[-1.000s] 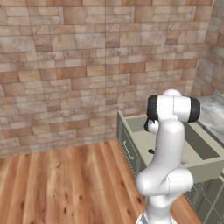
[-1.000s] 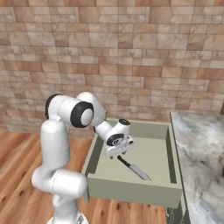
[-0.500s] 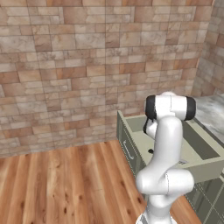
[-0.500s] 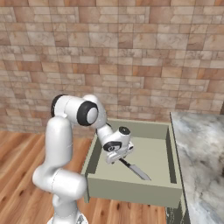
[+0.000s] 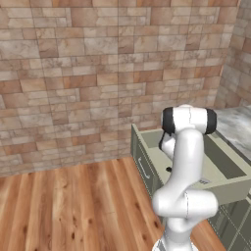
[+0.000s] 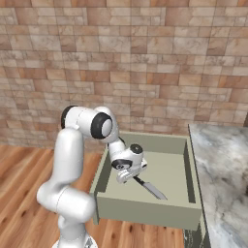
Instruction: Pick up the knife from the drawer and place it on the cutting board. Then place the meat from the plate to the cutting board.
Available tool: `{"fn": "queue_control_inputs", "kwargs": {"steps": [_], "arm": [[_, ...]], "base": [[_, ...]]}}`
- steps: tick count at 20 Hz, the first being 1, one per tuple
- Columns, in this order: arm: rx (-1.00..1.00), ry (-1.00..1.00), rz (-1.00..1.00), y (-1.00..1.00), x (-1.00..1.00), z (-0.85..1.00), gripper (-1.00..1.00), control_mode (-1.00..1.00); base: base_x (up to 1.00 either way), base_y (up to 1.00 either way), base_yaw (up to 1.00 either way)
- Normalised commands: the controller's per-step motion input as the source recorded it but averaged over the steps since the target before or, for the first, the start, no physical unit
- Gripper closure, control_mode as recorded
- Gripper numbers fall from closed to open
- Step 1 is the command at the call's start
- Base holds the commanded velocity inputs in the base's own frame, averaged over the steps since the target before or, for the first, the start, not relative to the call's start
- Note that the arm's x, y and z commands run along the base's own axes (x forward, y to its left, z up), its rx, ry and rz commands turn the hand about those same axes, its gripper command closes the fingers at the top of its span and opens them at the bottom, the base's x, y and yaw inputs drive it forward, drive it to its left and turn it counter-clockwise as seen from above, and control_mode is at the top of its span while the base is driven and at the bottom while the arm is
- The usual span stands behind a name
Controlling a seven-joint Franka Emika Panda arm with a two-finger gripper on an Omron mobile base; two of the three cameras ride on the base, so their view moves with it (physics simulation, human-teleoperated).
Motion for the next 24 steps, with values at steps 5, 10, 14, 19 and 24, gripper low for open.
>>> {"fn": "queue_control_inputs", "kwargs": {"steps": [5,10,14,19,24], "arm": [[0.00,0.00,0.00,0.00,0.34,0.00,-1.00,-1.00],[0.00,-0.02,0.00,-0.08,0.22,-0.06,-1.00,-1.00],[0.00,-0.02,0.00,-0.10,0.17,-0.08,-1.00,-1.00],[0.00,-0.01,0.00,-0.10,0.04,-0.12,-1.00,-1.00],[0.00,0.00,0.00,-0.04,0.00,-0.21,-1.00,-1.00]], "base": [[0.00,0.00,0.00],[0.00,0.00,0.00],[0.00,0.00,0.00],[0.00,0.00,0.00],[0.00,0.00,0.00]]}}
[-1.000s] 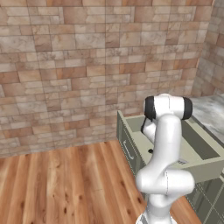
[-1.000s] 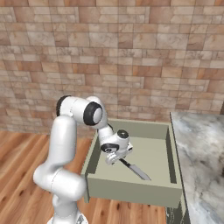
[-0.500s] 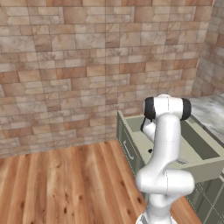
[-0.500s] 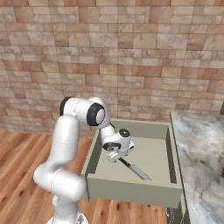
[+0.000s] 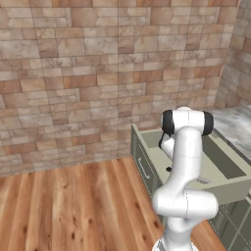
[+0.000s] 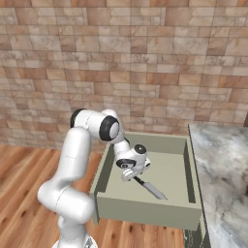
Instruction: Pick up the knife from the drawer and place it on the cutting board. Then place the meat from the plate to the cutting board.
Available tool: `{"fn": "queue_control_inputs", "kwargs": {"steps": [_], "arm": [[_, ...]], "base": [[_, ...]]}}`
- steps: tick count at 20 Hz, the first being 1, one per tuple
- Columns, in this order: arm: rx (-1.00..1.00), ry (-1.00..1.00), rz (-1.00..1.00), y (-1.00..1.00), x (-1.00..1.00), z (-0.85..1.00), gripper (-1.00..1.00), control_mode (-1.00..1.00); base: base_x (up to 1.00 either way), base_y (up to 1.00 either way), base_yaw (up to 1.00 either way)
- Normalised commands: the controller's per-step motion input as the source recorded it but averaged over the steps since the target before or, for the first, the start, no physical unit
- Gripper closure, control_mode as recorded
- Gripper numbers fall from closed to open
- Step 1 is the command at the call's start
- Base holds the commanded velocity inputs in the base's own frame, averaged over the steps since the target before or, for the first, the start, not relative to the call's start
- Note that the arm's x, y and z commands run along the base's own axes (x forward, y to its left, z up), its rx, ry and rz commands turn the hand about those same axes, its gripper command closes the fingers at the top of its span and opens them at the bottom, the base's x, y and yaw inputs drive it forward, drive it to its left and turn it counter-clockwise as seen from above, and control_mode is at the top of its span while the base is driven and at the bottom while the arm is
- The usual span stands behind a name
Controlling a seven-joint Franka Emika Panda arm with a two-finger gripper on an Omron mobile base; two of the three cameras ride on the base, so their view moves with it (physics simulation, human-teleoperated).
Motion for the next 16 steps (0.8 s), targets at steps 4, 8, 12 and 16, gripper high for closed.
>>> {"fn": "queue_control_inputs", "kwargs": {"steps": [4,8,12,16], "arm": [[0.00,0.00,0.00,-0.02,0.00,-0.23,-1.00,-1.00],[-0.02,0.00,0.00,0.00,0.01,-0.33,-1.00,-1.00],[-0.01,0.00,0.00,0.00,0.04,-0.31,-1.00,-1.00],[-0.01,0.00,0.00,0.00,0.08,-0.27,-1.00,-1.00]], "base": [[0.00,0.00,0.00],[0.00,0.00,0.00],[0.00,0.00,0.00],[0.00,0.00,0.00]]}}
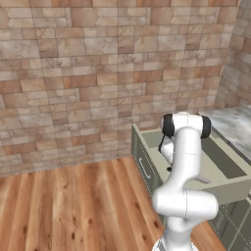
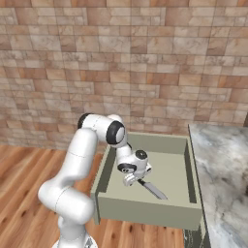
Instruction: Pick up the knife from the drawer and place it on the cutting board. Then place the meat from the plate to the cutting board.
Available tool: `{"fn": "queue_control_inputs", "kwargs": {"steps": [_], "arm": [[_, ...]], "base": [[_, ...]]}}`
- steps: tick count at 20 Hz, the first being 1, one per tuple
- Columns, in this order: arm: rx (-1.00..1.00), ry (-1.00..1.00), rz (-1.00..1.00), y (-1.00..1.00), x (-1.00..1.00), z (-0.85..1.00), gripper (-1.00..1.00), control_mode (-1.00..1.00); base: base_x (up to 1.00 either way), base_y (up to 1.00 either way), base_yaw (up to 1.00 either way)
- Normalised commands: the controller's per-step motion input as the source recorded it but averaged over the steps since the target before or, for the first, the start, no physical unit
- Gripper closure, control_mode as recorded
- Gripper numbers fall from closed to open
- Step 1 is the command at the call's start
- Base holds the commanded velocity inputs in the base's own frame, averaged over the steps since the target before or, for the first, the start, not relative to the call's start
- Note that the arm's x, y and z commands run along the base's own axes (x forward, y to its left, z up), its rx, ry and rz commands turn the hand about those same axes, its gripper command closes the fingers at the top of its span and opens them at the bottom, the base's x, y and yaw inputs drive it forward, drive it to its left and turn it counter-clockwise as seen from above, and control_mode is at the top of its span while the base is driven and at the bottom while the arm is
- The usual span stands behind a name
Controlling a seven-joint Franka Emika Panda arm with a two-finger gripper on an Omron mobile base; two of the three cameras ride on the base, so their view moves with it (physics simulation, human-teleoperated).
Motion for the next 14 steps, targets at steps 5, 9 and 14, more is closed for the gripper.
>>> {"fn": "queue_control_inputs", "kwargs": {"steps": [5,9,14], "arm": [[0.00,0.00,0.00,0.00,0.24,-0.15,-1.00,-1.00],[0.00,0.00,0.00,0.00,0.19,-0.17,-1.00,-1.00],[0.00,0.00,0.00,0.00,0.01,-0.20,1.00,-1.00]], "base": [[0.00,0.00,0.00],[0.00,0.00,0.00],[0.00,0.00,0.00]]}}
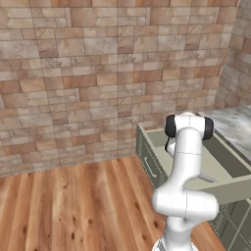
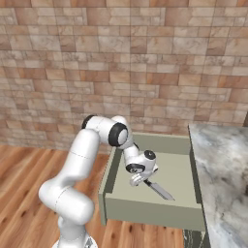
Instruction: Pick up the knife from the drawer and place it on the cutting board. Then place the meat from the plate to the cutting board.
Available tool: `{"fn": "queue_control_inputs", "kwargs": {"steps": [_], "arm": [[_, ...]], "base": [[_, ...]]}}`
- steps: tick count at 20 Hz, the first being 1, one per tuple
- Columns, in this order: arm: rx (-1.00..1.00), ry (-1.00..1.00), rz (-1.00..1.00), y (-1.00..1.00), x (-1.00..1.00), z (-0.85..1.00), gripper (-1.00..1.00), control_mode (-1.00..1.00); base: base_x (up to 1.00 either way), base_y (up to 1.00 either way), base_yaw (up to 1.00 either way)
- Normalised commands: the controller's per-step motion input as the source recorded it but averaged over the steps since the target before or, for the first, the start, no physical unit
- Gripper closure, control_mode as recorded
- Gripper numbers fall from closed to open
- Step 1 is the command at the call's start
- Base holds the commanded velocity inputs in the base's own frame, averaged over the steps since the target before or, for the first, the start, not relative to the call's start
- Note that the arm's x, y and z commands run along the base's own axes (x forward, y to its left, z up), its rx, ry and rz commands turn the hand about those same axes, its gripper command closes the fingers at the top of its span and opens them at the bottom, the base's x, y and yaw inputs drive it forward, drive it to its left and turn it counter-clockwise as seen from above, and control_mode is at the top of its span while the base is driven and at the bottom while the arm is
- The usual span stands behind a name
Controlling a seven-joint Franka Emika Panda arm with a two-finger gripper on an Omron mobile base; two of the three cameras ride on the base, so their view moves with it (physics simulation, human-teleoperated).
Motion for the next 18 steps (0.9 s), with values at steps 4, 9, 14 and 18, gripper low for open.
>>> {"fn": "queue_control_inputs", "kwargs": {"steps": [4,9,14,18], "arm": [[0.00,0.00,0.00,0.00,0.00,0.00,1.00,-1.00],[0.00,0.00,0.00,0.00,0.00,0.01,1.00,-1.00],[0.00,0.00,0.00,0.00,0.00,0.45,1.00,-1.00],[0.00,0.00,0.00,0.09,0.00,0.81,1.00,-1.00]], "base": [[0.00,0.00,0.00],[0.00,0.00,0.00],[0.00,0.00,0.00],[0.00,0.00,0.00]]}}
